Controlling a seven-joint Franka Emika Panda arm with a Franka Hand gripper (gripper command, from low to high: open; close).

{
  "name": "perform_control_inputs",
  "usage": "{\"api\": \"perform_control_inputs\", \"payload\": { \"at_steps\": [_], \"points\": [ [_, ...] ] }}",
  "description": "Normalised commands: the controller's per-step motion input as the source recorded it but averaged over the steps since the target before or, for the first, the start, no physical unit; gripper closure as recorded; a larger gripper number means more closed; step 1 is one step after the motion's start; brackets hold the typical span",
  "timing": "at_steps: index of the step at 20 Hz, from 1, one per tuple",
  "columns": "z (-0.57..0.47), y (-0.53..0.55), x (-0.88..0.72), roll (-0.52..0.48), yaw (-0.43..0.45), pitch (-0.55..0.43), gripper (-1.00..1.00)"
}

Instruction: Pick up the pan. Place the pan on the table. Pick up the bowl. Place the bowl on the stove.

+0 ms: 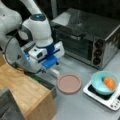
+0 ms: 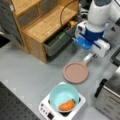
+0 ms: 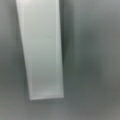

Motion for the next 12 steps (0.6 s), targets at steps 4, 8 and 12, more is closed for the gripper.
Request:
{"api": "perform_control_inputs", "payload": {
  "at_steps": [4,8,12],
  "points": [
    [-0.21,0.02,-0.04,0.082,-0.061,-0.131,-1.0],
    [-0.25,0.03,0.02,0.05,-0.059,-0.124,-1.0],
    [-0.22,0.03,0.09,0.013,-0.042,-0.108,-1.0]
  ]
}}
